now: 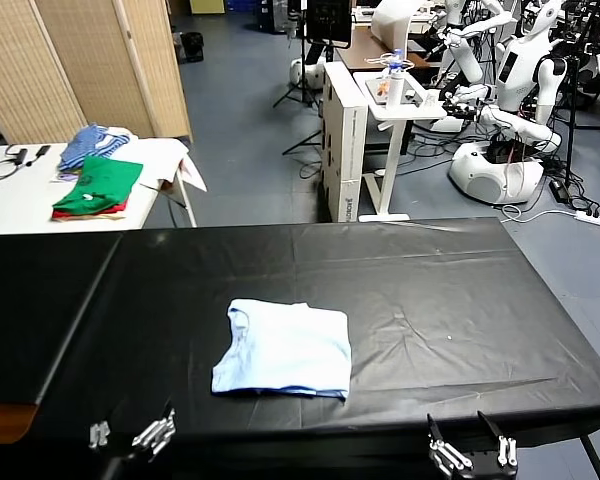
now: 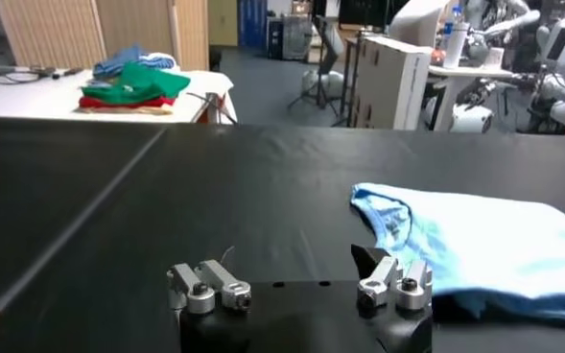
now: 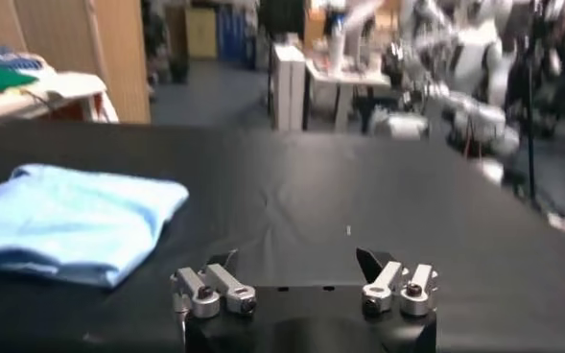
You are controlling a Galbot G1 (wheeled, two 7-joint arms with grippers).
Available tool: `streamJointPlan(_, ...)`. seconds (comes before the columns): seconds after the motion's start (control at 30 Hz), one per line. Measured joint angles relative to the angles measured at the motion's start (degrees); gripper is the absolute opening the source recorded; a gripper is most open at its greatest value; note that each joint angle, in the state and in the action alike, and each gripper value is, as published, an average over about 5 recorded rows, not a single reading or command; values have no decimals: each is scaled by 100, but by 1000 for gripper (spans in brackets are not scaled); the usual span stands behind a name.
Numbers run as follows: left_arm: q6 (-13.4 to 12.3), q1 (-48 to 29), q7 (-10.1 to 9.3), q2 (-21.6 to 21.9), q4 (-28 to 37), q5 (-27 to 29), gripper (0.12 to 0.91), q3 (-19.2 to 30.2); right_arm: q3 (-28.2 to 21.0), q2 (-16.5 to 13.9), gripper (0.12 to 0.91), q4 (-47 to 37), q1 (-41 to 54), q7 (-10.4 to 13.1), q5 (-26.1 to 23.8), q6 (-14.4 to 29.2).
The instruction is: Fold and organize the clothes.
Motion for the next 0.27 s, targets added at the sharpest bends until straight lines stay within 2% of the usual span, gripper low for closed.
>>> streamJointPlan(0.27, 32, 11, 16, 9, 8, -12, 907, -11, -3, 3, 907, 31, -55, -1, 3, 4)
